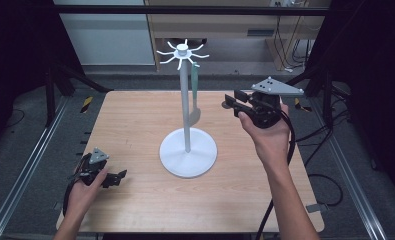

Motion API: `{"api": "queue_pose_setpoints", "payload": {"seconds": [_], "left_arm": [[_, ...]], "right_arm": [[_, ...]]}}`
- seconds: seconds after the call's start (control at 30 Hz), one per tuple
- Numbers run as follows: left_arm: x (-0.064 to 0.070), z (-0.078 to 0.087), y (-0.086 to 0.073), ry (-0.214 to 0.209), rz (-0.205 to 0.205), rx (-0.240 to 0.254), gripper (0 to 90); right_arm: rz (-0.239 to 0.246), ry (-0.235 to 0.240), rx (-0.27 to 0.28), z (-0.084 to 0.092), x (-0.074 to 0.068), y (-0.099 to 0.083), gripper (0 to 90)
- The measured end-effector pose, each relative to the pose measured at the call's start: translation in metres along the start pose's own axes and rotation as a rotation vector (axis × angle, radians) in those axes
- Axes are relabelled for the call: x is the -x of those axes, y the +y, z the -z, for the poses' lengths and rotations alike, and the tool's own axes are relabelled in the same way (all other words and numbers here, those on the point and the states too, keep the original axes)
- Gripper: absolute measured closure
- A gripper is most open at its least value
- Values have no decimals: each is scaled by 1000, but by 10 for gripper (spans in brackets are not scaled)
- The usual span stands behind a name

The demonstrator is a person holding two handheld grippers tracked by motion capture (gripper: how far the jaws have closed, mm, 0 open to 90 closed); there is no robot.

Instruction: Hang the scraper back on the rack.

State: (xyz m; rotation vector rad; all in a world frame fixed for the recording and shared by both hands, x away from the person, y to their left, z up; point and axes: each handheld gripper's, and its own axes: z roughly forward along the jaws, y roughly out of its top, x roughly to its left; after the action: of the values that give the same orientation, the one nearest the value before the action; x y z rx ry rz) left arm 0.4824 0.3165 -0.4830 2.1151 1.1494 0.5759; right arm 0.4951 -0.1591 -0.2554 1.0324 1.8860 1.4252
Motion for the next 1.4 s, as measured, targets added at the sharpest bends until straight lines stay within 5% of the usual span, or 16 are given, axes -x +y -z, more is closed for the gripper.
{"api": "queue_pose_setpoints", "payload": {"seconds": [0.8,1.4], "left_arm": [[0,0,0,6,3,6,32],[3,0,2,2,-18,8,32]], "right_arm": [[-57,-144,-57,3,26,-51,229],[-153,-166,-161,2,39,-132,115]]}}
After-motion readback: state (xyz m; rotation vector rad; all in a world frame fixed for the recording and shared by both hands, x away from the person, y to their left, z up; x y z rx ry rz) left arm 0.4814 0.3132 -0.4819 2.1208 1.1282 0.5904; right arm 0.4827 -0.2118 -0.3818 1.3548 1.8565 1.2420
